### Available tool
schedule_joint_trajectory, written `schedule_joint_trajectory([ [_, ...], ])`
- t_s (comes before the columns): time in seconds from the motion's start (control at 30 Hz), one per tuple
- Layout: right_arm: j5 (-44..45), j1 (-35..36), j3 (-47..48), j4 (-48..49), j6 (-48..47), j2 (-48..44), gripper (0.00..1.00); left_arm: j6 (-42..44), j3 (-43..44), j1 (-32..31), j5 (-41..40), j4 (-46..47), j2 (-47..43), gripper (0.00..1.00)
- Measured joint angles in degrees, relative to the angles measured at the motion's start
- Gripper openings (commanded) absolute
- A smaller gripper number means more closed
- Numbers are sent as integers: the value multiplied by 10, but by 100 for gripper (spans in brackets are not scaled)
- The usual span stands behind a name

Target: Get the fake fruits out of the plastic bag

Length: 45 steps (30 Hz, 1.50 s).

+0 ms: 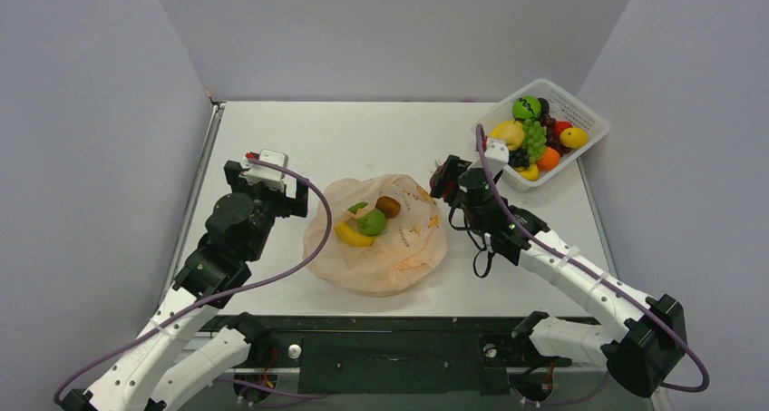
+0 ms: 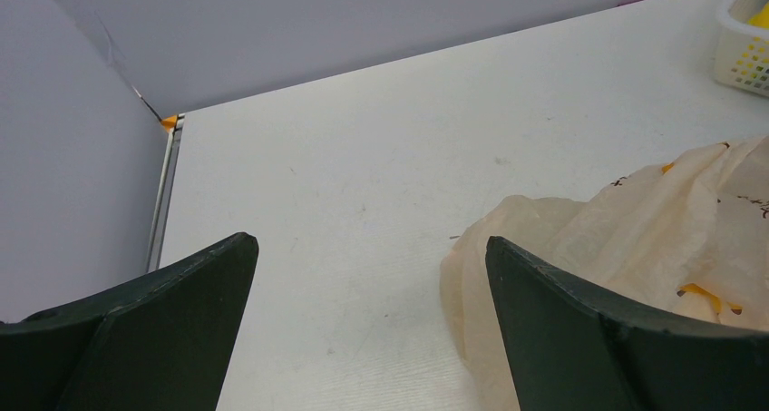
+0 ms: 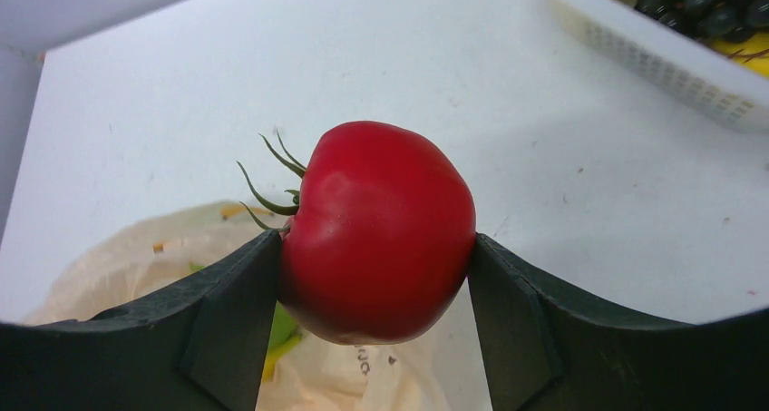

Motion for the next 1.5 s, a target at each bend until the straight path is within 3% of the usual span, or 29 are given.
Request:
schedule_joint_trajectory([
  [0.13,29,-32,42,2,5,5,0,-2,0,0,5,0,-3,97],
  [0.3,133,-54,92,30,26,50,0,-2,0,-2,8,0,-4,97],
  [0.47,245,-79,169,55,31,182,0,-2,0,-3,7,0,-13,97],
  [0.63,298,-134,240,84,-28,323,0,-1,0,-6,-2,0,-16,97],
  [1.1,322,-304,357,132,-144,473,0,1,-1,-5,-7,2,-5,97],
  [1.23,289,-343,405,121,-162,497,10,1,-7,-3,-7,3,-8,97],
  [1.5,204,-401,504,59,-182,567,45,0,-8,10,-3,3,-5,97],
])
